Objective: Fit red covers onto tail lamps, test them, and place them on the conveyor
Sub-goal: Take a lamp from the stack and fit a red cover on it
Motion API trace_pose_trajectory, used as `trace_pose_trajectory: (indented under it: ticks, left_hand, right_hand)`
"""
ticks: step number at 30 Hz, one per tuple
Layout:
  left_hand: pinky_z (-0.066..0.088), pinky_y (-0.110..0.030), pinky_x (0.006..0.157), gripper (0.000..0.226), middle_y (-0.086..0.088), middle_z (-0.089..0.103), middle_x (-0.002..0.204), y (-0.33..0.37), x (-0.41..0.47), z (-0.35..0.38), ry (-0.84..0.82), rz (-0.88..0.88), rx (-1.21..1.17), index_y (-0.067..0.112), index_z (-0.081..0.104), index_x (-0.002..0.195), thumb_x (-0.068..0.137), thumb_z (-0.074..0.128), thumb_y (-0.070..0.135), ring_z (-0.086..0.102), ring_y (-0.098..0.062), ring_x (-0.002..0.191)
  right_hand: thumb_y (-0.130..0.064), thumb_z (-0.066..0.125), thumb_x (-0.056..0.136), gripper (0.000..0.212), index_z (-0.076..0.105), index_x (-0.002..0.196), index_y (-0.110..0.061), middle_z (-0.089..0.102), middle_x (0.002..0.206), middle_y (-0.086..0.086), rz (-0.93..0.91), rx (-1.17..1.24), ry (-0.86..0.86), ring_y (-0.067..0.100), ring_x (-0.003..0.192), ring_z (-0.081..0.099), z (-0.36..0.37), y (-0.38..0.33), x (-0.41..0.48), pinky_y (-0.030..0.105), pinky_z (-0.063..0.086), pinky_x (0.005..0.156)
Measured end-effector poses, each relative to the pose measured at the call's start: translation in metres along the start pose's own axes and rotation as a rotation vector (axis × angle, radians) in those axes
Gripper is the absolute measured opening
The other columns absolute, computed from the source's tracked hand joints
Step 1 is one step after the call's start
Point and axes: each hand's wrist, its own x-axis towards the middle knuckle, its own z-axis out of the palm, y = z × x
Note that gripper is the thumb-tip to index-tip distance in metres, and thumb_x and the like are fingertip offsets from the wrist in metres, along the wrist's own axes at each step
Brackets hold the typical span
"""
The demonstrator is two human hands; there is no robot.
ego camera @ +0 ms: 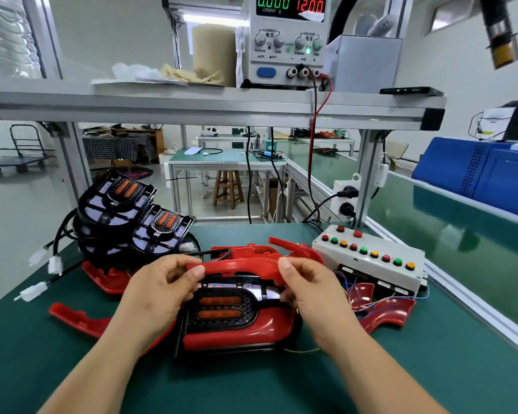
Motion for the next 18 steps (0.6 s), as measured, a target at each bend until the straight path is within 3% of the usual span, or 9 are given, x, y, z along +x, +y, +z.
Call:
trace_pose_trajectory:
  ticks: [2, 5, 7, 10, 15, 18]
  left_hand:
    - [0.049, -0.015, 0.070, 0.009, 0.010, 0.074, 0.080, -0.006, 0.003, -0.003, 0.008, 0.052, 0.141, 0.029, 0.072, 0.087, 0.088, 0.069, 0.021, 0.066, -0.003, 0.074]
    - [0.040, -0.010, 0.071, 0.014, 0.014, 0.071, 0.083, -0.012, 0.004, -0.004, 0.013, 0.087, 0.242, 0.039, 0.071, 0.083, 0.085, 0.073, 0.026, 0.062, 0.007, 0.080]
    - [0.038, -0.010, 0.074, 0.017, 0.012, 0.065, 0.093, -0.015, 0.005, -0.003, 0.024, 0.116, 0.287, 0.042, 0.069, 0.084, 0.085, 0.073, 0.026, 0.058, 0.010, 0.085]
    - [0.041, -0.014, 0.075, 0.016, 0.011, 0.065, 0.097, -0.019, 0.008, -0.003, 0.000, 0.112, 0.306, 0.043, 0.069, 0.086, 0.086, 0.072, 0.027, 0.060, 0.001, 0.090]
    - [0.037, -0.002, 0.067, 0.021, 0.011, 0.069, 0.078, -0.018, 0.006, -0.001, 0.006, 0.129, 0.325, 0.048, 0.067, 0.083, 0.087, 0.071, 0.028, 0.057, 0.013, 0.086]
    - [0.036, 0.000, 0.067, 0.025, 0.015, 0.067, 0.080, -0.016, 0.006, 0.001, -0.004, 0.160, 0.355, 0.050, 0.064, 0.082, 0.087, 0.071, 0.027, 0.056, 0.013, 0.087]
  right_hand:
    - [-0.037, 0.060, 0.093, 0.018, 0.073, 0.088, -0.027, 0.071, 0.079, -0.018, -0.096, -0.284, 0.022, -0.009, 0.069, 0.061, -0.003, 0.007, 0.003, 0.013, 0.045, 0.068]
    - [-0.044, 0.054, 0.095, 0.026, 0.073, 0.101, -0.027, 0.070, 0.096, -0.018, -0.136, -0.515, 0.019, -0.001, 0.095, 0.062, -0.005, 0.012, 0.006, 0.024, 0.047, 0.085]
    - [-0.047, 0.051, 0.096, 0.027, 0.071, 0.101, -0.029, 0.067, 0.096, -0.021, -0.142, -0.591, 0.014, 0.000, 0.095, 0.060, -0.005, 0.015, 0.007, 0.021, 0.044, 0.081]
    - [-0.049, 0.046, 0.097, 0.031, 0.068, 0.108, -0.030, 0.065, 0.104, -0.015, -0.130, -0.679, -0.003, 0.005, 0.099, 0.058, -0.006, 0.017, 0.008, 0.023, 0.042, 0.081]
    - [-0.044, 0.050, 0.097, 0.026, 0.068, 0.109, -0.031, 0.057, 0.109, -0.004, -0.145, -0.773, -0.003, 0.003, 0.093, 0.048, -0.005, 0.017, 0.006, 0.017, 0.031, 0.080]
    - [-0.044, 0.053, 0.095, 0.028, 0.066, 0.116, -0.029, 0.056, 0.111, -0.004, -0.159, -0.775, 0.003, 0.005, 0.095, 0.049, -0.004, 0.016, 0.004, 0.017, 0.032, 0.083]
